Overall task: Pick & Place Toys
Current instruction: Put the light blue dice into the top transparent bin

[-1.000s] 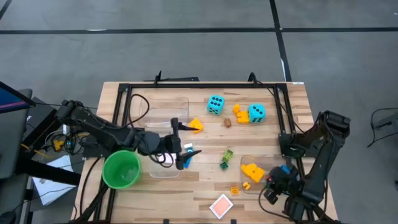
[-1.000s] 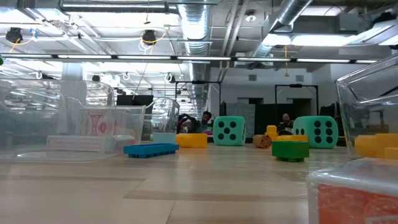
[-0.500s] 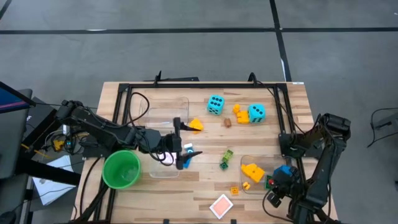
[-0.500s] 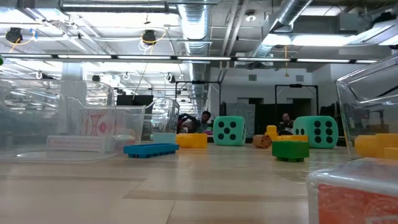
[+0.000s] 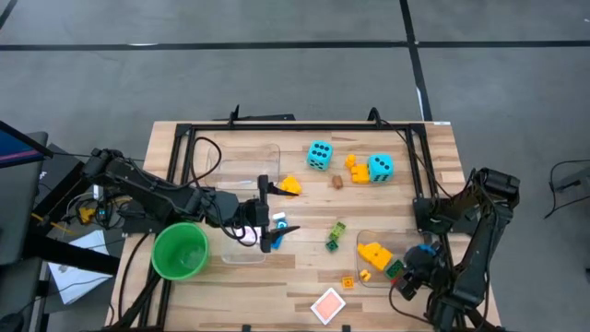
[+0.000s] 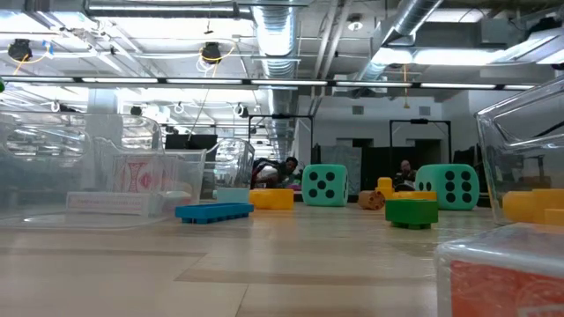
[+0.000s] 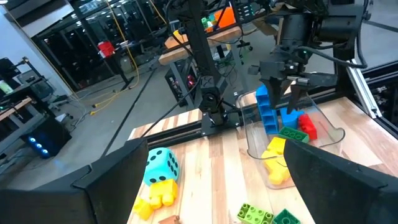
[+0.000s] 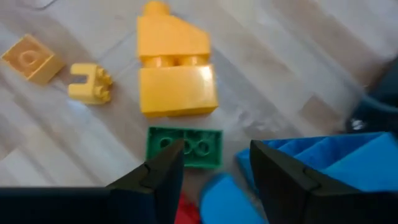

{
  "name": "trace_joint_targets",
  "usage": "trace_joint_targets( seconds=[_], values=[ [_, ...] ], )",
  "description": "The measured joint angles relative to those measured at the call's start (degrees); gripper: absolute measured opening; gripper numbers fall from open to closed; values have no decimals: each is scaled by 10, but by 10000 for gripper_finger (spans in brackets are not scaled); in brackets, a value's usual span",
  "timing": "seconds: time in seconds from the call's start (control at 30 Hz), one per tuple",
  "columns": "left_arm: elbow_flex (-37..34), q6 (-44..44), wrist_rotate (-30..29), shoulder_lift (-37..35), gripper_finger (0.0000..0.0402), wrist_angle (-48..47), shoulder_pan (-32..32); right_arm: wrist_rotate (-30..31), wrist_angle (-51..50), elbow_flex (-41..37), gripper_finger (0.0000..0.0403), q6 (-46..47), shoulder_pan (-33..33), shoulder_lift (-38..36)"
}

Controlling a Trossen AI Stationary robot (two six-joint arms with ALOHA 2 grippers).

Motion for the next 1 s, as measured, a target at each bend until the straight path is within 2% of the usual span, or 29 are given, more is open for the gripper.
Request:
trace_joint_targets(
  seconds=[0.13,0.23,0.5,0.57,0.73,1.0],
  values=[
    [0,-5,0,0,369,-1,0,5,-37,0,181,19,0,-1],
    [0,-17,0,0,369,-2,0,31,-53,1,183,26,-1,-13],
    [0,-60,0,0,369,-26,-15,220,-76,44,183,-52,-2,-43],
    [0,-75,0,0,369,-35,-21,248,-97,57,183,-71,-9,-43],
    [0,-107,0,0,369,-46,-42,279,-131,73,183,-124,-38,-43],
    [0,-162,0,0,369,-74,-89,312,-131,73,183,-285,-112,-43]
  ],
)
